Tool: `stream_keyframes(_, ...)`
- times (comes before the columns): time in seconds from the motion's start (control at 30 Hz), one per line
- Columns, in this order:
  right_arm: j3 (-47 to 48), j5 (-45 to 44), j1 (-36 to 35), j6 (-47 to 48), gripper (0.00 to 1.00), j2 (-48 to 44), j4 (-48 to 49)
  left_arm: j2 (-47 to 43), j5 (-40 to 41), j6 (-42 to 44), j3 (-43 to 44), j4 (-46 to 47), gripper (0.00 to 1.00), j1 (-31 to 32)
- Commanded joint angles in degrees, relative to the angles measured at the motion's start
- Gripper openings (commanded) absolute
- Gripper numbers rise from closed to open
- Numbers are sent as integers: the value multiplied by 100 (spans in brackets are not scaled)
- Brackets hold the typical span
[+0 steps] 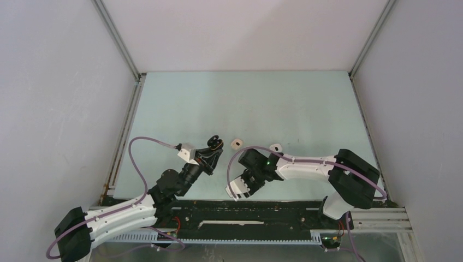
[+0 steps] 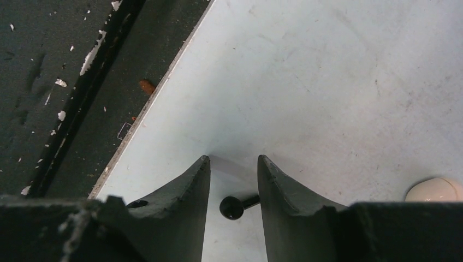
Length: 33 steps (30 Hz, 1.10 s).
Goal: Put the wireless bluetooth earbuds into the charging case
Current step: Pick up the earbud from the center of the board.
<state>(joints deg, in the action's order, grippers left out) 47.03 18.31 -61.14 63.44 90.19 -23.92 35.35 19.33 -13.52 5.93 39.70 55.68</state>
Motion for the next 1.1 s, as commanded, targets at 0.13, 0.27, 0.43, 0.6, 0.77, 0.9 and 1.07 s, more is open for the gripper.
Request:
stream_keyframes(0.13, 496, 450, 585, -318, 40, 246, -596, -31, 46, -20, -16, 235, 0, -40)
stream_keyframes(0.27, 501, 690, 1034, -502, 40, 100, -691, 11, 45, -10, -7, 241, 0, -47)
stream_keyframes(0.43, 501, 1077, 1586, -798, 40, -68, -625, 201, -13, -2, 29, 374, 0, -49)
stream_keyframes(0.6, 501, 1137, 1932, -957, 40, -280, -604, 320, -104, 15, 133, 385, 0, -49)
stream_keyframes(0.77, 501, 1581, 2202, -1273, 41, -529, -686, 341, -103, 25, 129, 380, 0, -48)
stream_keyframes(0.9, 501, 1671, 2242, -1898, 35, -499, -708, 270, -115, 16, 136, 327, 0, -49)
stream_keyframes(1.07, 501, 1610, 2339, -2925, 28, -403, -635, 110, -59, 16, 78, 240, 0, -49)
